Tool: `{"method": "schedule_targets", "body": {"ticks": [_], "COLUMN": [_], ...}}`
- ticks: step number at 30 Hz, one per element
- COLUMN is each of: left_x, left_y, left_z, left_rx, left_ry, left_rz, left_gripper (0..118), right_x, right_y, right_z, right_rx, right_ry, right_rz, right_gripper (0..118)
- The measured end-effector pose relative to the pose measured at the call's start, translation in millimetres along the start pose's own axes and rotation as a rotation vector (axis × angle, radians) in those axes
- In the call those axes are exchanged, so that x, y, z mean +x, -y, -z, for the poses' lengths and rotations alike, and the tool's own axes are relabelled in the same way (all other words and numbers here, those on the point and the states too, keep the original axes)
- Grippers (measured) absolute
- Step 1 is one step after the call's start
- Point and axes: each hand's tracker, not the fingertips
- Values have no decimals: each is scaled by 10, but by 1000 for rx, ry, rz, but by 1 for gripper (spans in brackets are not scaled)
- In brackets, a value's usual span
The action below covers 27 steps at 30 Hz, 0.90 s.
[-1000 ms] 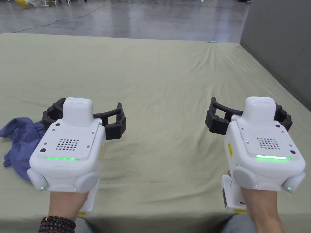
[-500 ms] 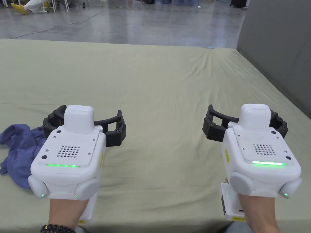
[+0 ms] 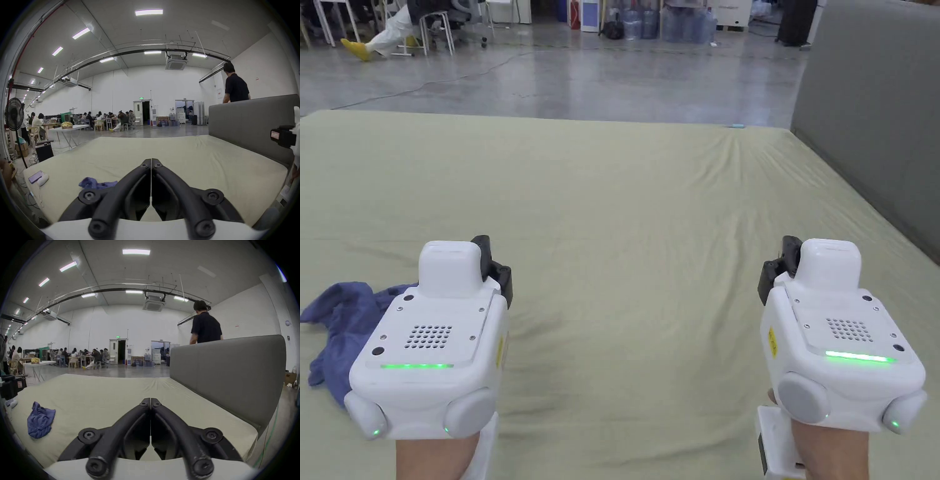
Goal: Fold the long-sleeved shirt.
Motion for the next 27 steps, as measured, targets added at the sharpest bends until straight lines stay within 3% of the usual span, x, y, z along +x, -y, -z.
{"method": "schedule_targets", "body": {"ticks": [3, 9, 12, 19, 23, 24, 26, 27], "left_x": [-246, -975, -1307, -1536, -1568, -1596, -1702, -1797], "left_y": [-49, -153, -144, -121, -190, -213, -224, -175], "left_z": [-92, -425, -599, -705, -418, -279, 47, 239], "left_rx": [11, -23, -31, -61, -190, -262, -402, -439], "left_ry": [-79, -321, -397, -439, -343, -335, -299, -256], "left_rz": [8, 41, -6, -15, -44, -62, -162, -239], "left_gripper": [0, 0, 0, 0, 0, 10, 84, 109], "right_x": [-278, -1165, -1585, -2064, -2100, -2102, -2103, -2097], "right_y": [-34, -75, -75, -66, -38, -25, 13, 38], "right_z": [28, 35, -13, -100, -84, -72, -46, -29], "right_rx": [21, 40, 44, 41, 36, 33, 24, 17], "right_ry": [-67, -299, -409, -511, -527, -529, -524, -523], "right_rz": [9, 29, 32, 15, 11, 8, 7, 11], "right_gripper": [0, 0, 0, 0, 0, 0, 0, 0]}}
